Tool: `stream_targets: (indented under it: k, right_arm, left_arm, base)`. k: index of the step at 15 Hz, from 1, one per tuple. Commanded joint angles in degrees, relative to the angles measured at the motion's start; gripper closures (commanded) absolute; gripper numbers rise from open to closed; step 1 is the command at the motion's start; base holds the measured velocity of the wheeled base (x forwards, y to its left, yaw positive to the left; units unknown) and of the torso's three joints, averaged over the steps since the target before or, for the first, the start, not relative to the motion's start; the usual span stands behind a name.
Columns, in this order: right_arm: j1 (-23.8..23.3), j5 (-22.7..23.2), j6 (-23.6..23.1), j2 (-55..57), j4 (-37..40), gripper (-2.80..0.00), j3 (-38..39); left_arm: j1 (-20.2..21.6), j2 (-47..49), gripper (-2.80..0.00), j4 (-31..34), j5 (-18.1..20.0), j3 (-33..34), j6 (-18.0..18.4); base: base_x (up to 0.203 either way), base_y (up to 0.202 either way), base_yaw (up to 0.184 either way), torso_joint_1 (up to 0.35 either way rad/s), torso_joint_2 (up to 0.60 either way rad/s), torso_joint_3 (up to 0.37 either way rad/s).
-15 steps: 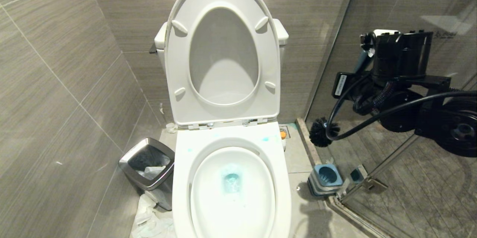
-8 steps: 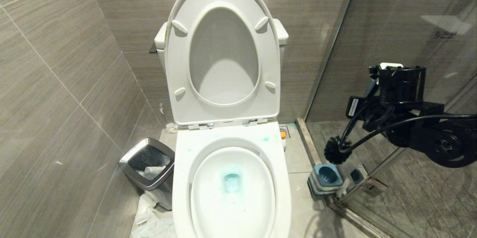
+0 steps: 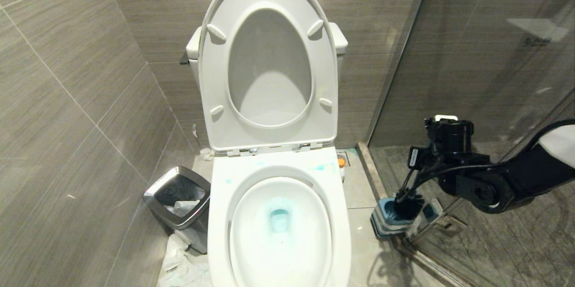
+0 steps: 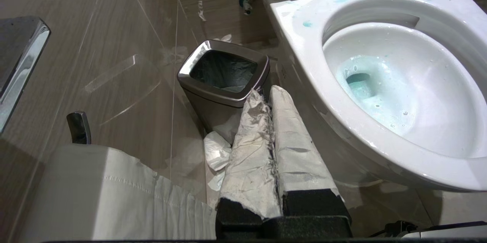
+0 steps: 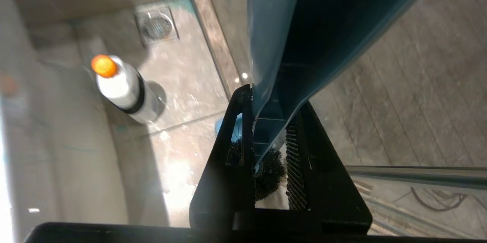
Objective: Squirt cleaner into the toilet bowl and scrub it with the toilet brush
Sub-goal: Put the toilet brush back
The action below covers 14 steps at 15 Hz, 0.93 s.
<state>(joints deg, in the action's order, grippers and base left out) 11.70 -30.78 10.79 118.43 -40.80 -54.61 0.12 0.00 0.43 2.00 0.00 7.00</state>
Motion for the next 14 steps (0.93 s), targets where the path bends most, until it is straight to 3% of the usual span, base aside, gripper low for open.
stream_targets:
  k: [1,5,14]
  right_arm:
    - [-0.75,-0.13,-0.35,7.89,-3.68,0.00,-0.28]
    - [-2.33,0.27,-3.76,15.45,-12.84,0.00,-3.00]
    - [-2.83,1.60,-4.46,23.09,-13.96,0.00,-11.79]
  left_arm:
    - [0.06,0.09,0.00,0.01,0.02,0.00,0.03]
    - [0.06,0.09,0.00,0.01,0.02,0.00,0.03]
    - [-0.01,0.09,0.00,0.01,0.02,0.00,0.03]
  base:
    - [0.000,0.000,0.000,0.000,0.00,0.000]
    - [0.000,0.000,0.000,0.000,0.00,0.000]
    - [0.000,0.000,0.000,0.000,0.00,0.000]
